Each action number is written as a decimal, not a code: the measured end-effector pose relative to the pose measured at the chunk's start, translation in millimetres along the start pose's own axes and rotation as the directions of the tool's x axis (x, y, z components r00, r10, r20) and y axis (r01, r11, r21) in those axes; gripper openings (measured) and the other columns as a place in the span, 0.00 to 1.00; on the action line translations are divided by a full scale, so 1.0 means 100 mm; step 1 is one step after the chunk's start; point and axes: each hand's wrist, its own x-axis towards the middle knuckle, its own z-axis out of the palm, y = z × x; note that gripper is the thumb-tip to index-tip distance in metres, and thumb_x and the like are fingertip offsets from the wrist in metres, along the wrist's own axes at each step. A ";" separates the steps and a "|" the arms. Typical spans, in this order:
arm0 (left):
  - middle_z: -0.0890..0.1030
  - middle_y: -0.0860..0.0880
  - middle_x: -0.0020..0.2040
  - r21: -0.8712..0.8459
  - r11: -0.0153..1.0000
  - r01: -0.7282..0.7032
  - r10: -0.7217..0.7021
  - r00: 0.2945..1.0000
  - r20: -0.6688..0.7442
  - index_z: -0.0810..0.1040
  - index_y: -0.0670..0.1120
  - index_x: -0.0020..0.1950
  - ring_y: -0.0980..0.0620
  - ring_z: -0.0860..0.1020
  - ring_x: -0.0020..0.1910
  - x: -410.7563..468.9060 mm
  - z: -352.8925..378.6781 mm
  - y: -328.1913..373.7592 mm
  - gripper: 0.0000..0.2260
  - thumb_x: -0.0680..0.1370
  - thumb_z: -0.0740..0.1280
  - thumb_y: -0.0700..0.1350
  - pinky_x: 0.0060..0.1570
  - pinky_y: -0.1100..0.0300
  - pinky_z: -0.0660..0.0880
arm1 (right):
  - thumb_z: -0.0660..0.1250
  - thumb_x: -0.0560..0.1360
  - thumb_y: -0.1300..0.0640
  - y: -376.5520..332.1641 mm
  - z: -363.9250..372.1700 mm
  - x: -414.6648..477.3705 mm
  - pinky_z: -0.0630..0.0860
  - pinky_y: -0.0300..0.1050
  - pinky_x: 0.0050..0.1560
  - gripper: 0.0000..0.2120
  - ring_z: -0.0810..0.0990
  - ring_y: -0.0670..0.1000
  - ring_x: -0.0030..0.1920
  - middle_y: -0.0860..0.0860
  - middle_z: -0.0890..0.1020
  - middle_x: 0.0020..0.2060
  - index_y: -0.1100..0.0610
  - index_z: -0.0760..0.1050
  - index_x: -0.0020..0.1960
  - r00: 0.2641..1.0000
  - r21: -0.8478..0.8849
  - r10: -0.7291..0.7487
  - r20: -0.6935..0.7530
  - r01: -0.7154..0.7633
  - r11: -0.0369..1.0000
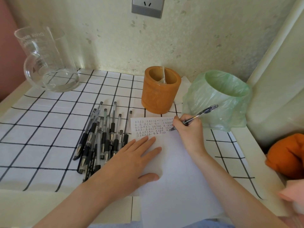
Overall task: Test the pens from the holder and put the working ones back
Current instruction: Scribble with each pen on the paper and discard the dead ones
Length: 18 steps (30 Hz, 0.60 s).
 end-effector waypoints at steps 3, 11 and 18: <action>0.70 0.49 0.69 0.015 1.000 0.000 0.000 1.000 -0.014 0.67 0.52 0.70 0.50 0.69 0.68 0.00 0.02 0.00 0.30 0.77 0.41 0.65 0.62 0.49 0.66 | 0.66 0.72 0.65 0.00 0.00 0.00 0.60 0.43 0.32 0.19 0.62 0.46 0.28 0.47 0.62 0.22 0.60 0.62 0.26 1.000 -0.023 -0.006 0.002 0.006 1.000; 0.72 0.49 0.68 0.031 1.000 0.006 -0.006 1.000 -0.013 0.69 0.52 0.69 0.50 0.71 0.66 -0.01 0.00 0.01 0.30 0.78 0.40 0.64 0.61 0.51 0.68 | 0.66 0.71 0.67 -0.02 0.02 -0.01 0.57 0.41 0.31 0.22 0.57 0.46 0.29 0.47 0.58 0.24 0.54 0.58 0.27 0.999 -0.046 -0.043 -0.021 0.042 0.998; 0.71 0.49 0.69 0.030 1.000 0.001 -0.001 1.000 -0.011 0.68 0.52 0.69 0.50 0.70 0.67 0.00 0.01 0.00 0.30 0.78 0.40 0.65 0.62 0.50 0.66 | 0.65 0.71 0.66 -0.01 0.01 -0.01 0.58 0.44 0.34 0.18 0.59 0.49 0.31 0.54 0.60 0.25 0.62 0.60 0.27 0.999 -0.024 -0.037 -0.008 0.036 0.999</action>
